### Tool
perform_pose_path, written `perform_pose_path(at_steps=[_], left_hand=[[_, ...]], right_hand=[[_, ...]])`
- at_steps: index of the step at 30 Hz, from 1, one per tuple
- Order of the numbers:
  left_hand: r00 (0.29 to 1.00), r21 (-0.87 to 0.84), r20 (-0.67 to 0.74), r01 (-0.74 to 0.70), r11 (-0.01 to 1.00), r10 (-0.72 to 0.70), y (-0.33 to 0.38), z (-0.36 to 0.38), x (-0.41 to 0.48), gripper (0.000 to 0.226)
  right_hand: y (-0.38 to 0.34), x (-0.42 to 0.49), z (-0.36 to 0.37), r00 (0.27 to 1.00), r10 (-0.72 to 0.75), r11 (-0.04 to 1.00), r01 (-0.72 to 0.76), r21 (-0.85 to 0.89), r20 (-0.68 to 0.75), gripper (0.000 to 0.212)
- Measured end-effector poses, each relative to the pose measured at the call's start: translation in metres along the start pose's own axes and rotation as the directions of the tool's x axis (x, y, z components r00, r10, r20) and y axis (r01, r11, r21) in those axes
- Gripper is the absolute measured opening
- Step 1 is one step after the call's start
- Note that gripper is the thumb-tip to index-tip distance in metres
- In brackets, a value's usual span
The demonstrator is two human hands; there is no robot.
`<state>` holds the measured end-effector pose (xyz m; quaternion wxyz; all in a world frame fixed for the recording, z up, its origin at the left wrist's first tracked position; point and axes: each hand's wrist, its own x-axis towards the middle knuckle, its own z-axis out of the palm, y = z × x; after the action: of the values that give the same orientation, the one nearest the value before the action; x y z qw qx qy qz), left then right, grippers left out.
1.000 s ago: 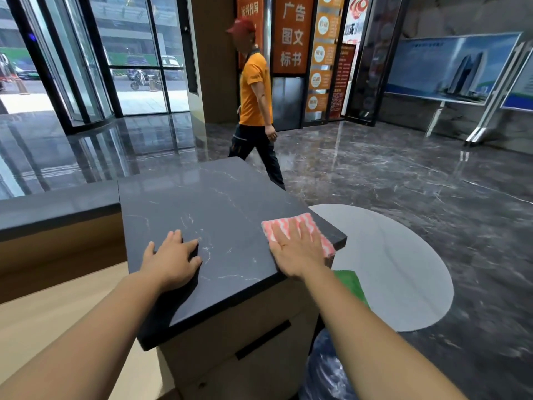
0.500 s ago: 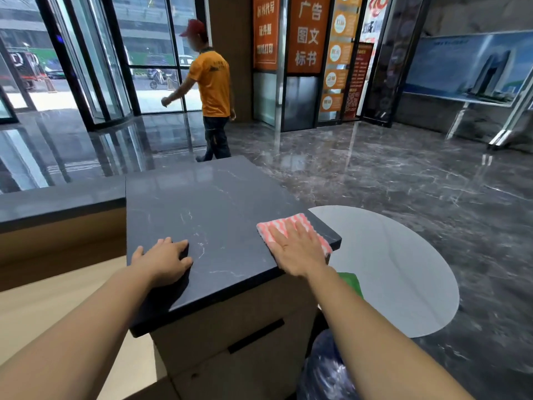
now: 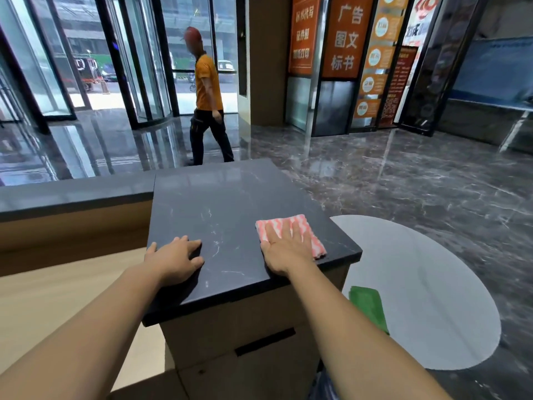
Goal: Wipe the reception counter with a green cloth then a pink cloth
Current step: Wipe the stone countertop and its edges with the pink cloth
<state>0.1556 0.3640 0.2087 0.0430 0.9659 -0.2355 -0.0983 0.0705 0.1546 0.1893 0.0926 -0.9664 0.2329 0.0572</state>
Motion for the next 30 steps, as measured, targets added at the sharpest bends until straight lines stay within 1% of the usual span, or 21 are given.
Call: perform_pose_path(at_steps=[3,5,7,9,11,13,16,19,22,25,27,30], left_hand=[[1.0,-0.021,-0.008,-0.003,1.0,0.003,-0.002,-0.001,0.0,0.051],[1.0,-0.026,0.001,0.0,1.0,0.0,-0.005,0.0,0.003,0.051],[1.0,-0.032,0.007,0.002,0.999,-0.002,-0.007,-0.002,0.006,0.055],[1.0,-0.071,0.012,0.011,0.997,-0.01,-0.009,-0.004,0.008,0.058],[0.999,-0.158,0.028,0.041,0.987,-0.037,-0.012,-0.006,0.011,0.06],[0.997,-0.236,0.042,0.076,0.969,-0.068,-0.016,-0.006,0.012,0.061],[0.996,-0.325,0.025,0.085,0.942,-0.081,-0.021,-0.008,0.012,0.057],[0.995,-0.428,-0.01,0.087,0.9,-0.101,-0.032,-0.011,0.009,0.05],[0.997,-0.556,0.002,0.07,0.829,-0.083,-0.048,-0.014,0.008,0.059],[0.998,-0.662,0.02,0.061,0.747,-0.064,-0.065,-0.019,0.01,0.064],[0.999,-0.688,0.021,0.047,0.724,-0.046,-0.069,-0.021,0.012,0.063],[0.999,-0.71,0.043,0.05,0.703,-0.028,-0.081,-0.022,0.014,0.057]], right_hand=[[-0.049,-0.002,0.009,0.989,-0.141,0.99,0.142,-0.022,0.033,0.056],[-0.067,-0.002,0.013,0.974,-0.216,0.975,0.219,-0.028,0.066,0.056],[-0.067,0.0,0.013,0.961,-0.265,0.963,0.268,-0.02,0.081,0.055],[-0.051,0.002,0.009,0.957,-0.284,0.958,0.286,-0.021,0.056,0.054],[-0.025,0.008,0.005,0.967,-0.254,0.965,0.254,-0.071,0.005,0.054],[0.005,0.015,-0.002,0.987,-0.158,0.984,0.155,-0.085,-0.029,0.054],[0.038,0.024,-0.011,1.0,-0.003,0.998,0.002,-0.065,-0.021,0.055],[0.037,0.025,-0.012,0.996,0.093,0.995,-0.093,-0.024,0.001,0.055],[0.013,0.018,-0.007,0.985,0.173,0.985,-0.173,0.019,0.008,0.055],[-0.025,0.009,-0.001,0.983,0.185,0.983,-0.185,0.015,0.003,0.056],[-0.059,0.004,0.006,0.99,0.139,0.99,-0.139,-0.003,0.006,0.056],[-0.116,0.006,0.017,0.999,0.028,1.0,-0.028,0.0,0.03,0.056]])
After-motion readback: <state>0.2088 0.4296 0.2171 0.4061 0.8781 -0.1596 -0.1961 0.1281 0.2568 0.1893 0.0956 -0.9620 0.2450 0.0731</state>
